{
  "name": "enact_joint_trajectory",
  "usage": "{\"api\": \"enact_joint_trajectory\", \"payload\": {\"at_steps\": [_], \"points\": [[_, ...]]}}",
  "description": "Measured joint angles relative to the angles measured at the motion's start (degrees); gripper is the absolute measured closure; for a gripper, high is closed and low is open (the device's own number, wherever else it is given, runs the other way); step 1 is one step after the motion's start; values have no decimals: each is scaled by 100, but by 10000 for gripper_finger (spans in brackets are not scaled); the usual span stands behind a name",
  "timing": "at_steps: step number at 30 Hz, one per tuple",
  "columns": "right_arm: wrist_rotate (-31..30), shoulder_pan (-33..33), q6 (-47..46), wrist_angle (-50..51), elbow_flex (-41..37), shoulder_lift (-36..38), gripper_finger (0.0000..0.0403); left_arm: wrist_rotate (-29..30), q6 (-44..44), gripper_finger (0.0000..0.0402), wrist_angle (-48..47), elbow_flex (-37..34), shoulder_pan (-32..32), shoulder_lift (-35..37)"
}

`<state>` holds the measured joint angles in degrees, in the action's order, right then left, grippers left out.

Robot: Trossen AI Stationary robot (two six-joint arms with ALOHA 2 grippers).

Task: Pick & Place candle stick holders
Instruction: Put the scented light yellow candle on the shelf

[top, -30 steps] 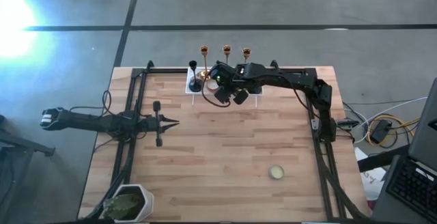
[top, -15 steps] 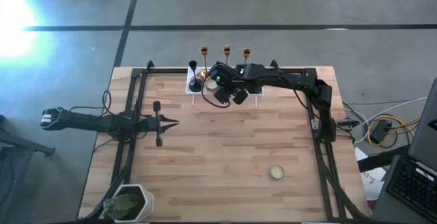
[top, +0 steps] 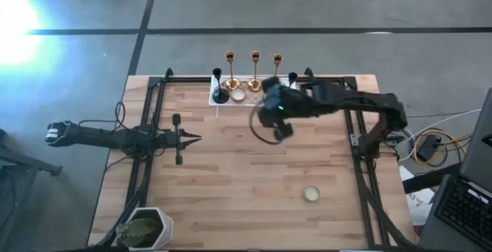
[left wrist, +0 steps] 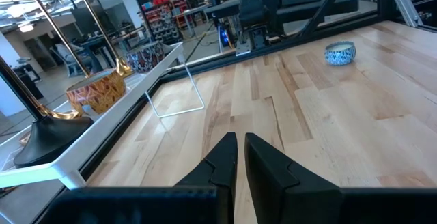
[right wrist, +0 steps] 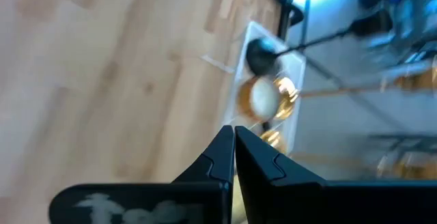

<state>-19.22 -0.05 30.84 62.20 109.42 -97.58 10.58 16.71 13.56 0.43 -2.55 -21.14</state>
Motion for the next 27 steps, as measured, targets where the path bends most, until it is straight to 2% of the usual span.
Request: {"api": "enact_joint_trajectory", "payload": {"at_steps": [4, 9, 16, 19, 23, 27], "points": [[40, 519, -1218, 722, 1, 398, 394, 0, 2, 368, -5, 0, 0, 1], [784, 1154, -2201, 1333, 1, 736, 394, 1, 0, 368, -17, 0, 0, -1], [1081, 1961, -4100, 2815, -128, 573, 394, 1, 1, 368, -38, 0, 0, 0], [1347, 2237, -4495, 2749, -416, 441, 394, -1, 2, 368, -50, 0, 0, -1], [1049, 2439, -5306, 2712, -845, 318, 391, 1, 0, 368, -62, 0, 0, -1], [1139, 2441, -5980, 2243, -1403, 239, 357, 1, 0, 368, -104, 0, 0, 1]]}}
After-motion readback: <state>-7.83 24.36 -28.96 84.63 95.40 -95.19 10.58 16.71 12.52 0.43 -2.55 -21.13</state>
